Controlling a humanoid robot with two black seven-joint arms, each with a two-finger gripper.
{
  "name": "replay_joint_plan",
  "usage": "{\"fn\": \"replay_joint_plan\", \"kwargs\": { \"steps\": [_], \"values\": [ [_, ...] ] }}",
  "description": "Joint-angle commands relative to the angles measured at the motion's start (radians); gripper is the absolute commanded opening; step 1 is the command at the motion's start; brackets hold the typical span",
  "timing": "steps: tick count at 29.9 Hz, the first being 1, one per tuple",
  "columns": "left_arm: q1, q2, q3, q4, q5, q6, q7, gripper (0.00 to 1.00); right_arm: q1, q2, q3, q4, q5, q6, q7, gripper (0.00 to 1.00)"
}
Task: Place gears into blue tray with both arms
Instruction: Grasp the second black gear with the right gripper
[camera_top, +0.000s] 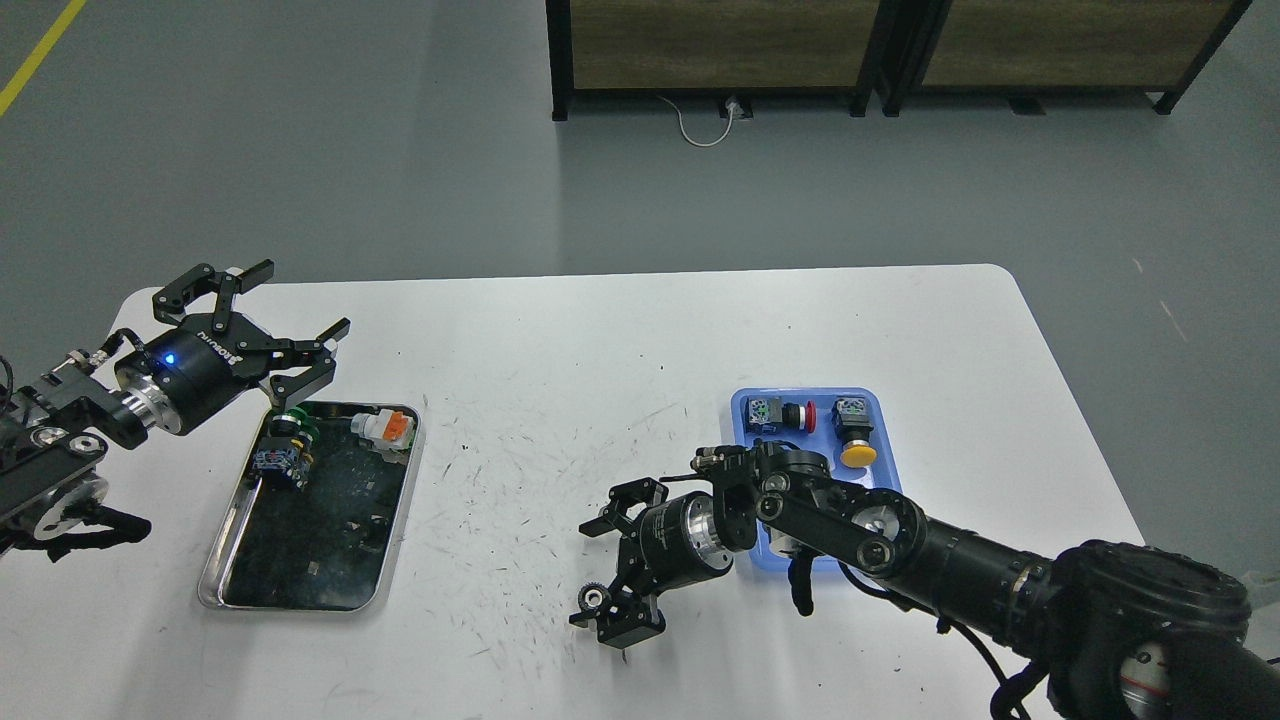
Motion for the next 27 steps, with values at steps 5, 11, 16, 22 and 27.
{"fn": "replay_joint_plan", "kwargs": {
  "steps": [5, 11, 16, 22, 27],
  "values": [
    [-0.006, -0.001, 0.000, 0.011, 0.000, 0.000, 0.000, 0.97, 0.004, 0.001, -0.013, -0.002, 0.000, 0.000, -0.007, 0.94],
    [-0.009, -0.001, 0.000, 0.013, 0.000, 0.000, 0.000, 0.97, 0.001, 0.003, -0.028, -0.002, -0.006, 0.000, -0.019, 0.82],
    [-0.010, -0.001, 0.001, 0.014, 0.000, 0.000, 0.000, 0.97, 0.001, 0.013, -0.040, -0.002, -0.021, 0.000, -0.028, 0.68],
    [-0.013, -0.001, 0.001, 0.014, 0.000, 0.000, 0.000, 0.97, 0.005, 0.021, -0.039, -0.002, -0.023, 0.000, -0.041, 0.49],
    [-0.013, 0.000, 0.003, 0.014, 0.000, 0.000, 0.000, 0.97, 0.007, 0.021, -0.036, -0.002, -0.023, 0.000, -0.050, 0.40]
  ]
}}
